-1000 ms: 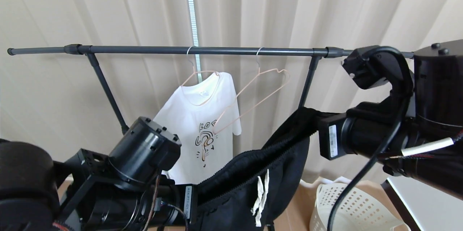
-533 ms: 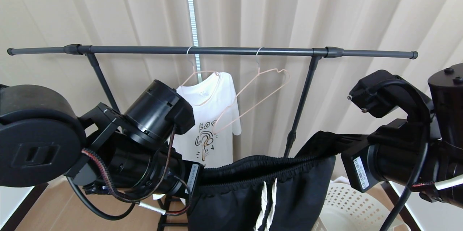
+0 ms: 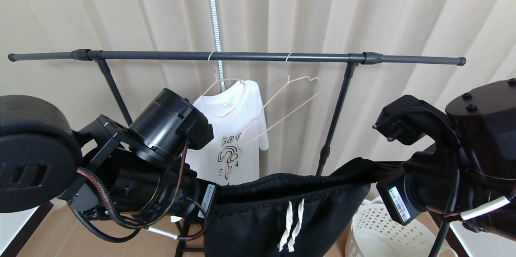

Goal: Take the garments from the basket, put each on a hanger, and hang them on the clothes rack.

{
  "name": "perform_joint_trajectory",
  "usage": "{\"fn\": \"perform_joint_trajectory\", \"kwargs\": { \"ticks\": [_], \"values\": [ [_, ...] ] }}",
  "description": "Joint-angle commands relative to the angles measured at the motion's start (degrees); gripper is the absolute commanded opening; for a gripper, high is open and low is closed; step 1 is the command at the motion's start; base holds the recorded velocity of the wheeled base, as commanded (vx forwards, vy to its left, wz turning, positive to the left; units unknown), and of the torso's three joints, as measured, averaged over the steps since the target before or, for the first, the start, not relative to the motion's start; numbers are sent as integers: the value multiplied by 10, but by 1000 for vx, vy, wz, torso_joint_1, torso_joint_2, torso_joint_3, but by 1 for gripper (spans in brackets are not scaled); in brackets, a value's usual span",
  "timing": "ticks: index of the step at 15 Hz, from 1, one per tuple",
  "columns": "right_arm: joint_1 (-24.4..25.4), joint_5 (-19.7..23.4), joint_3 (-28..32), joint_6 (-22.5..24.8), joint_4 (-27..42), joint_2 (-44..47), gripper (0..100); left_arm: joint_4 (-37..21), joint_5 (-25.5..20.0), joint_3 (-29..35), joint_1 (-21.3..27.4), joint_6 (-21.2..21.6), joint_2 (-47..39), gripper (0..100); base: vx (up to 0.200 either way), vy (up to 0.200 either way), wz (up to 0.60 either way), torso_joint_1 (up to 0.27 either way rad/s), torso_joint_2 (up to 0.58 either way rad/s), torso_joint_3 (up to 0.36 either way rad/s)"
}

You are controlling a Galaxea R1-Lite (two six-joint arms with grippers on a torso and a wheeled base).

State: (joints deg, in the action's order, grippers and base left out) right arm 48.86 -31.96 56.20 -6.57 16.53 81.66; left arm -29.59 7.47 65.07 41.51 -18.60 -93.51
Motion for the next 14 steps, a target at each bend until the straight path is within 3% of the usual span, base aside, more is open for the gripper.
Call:
{"fn": "perform_joint_trajectory", "kwargs": {
  "ticks": [1,10,14],
  "values": [
    [-29,-1,1,0,1,1,0,1,13,-27,-2,0,30,0,0,0,0,0,0,0],
    [-114,1,0,32,1,-14,0,2,26,-54,-22,-1,74,0,0,0,0,0,0,0],
    [-112,3,-7,56,11,-27,0,5,20,-4,-22,-1,58,0,0,0,0,0,0,0]
  ]
}}
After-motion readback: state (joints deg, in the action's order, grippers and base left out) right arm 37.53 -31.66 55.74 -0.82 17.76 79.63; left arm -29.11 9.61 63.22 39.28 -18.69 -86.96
